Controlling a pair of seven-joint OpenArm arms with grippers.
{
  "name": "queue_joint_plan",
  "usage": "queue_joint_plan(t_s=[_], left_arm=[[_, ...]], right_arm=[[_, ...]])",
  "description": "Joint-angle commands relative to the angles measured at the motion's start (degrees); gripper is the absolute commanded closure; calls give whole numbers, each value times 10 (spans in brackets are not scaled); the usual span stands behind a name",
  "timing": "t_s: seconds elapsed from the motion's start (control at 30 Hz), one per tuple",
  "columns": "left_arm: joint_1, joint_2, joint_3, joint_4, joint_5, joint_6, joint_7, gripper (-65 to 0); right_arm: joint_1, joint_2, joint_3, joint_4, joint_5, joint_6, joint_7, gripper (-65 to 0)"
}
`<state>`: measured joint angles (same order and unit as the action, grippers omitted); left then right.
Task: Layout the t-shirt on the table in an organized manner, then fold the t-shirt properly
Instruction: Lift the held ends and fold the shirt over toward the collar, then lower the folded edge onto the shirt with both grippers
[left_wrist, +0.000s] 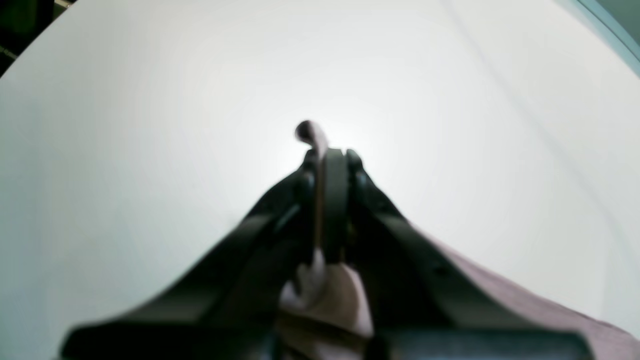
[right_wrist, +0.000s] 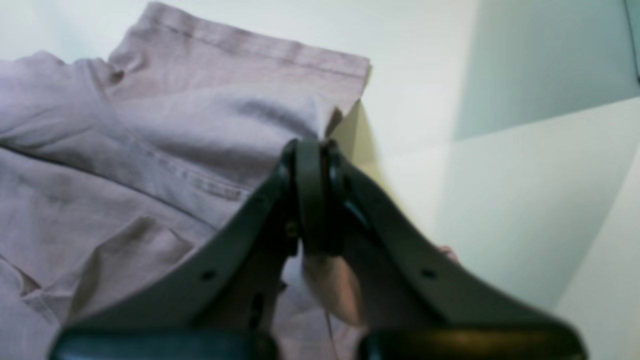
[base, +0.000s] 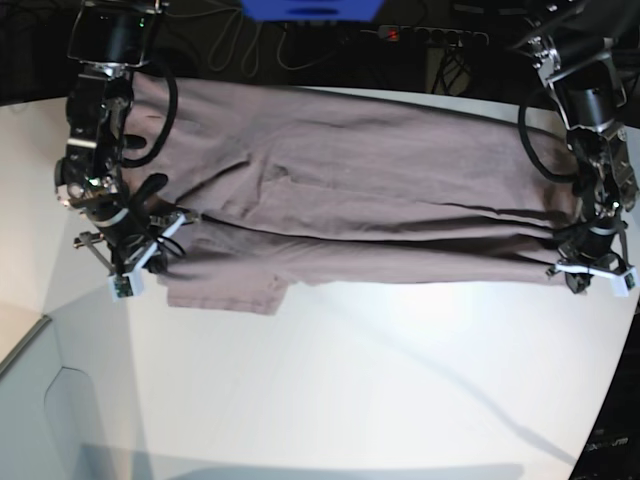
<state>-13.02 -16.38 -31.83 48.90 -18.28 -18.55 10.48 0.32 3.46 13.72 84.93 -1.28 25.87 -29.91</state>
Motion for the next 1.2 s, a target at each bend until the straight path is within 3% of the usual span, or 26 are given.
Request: queue_joint_plan(t_s=[0.0,1.17], left_arm=[[-11,-13,-3,12,-5,-1,-14,0],[31,-12,-3,79,-5,-2,-16,0]], right_arm=[[10,3,1,13,3,0,15,0],[-41,2,2,79,4,0,15,0]])
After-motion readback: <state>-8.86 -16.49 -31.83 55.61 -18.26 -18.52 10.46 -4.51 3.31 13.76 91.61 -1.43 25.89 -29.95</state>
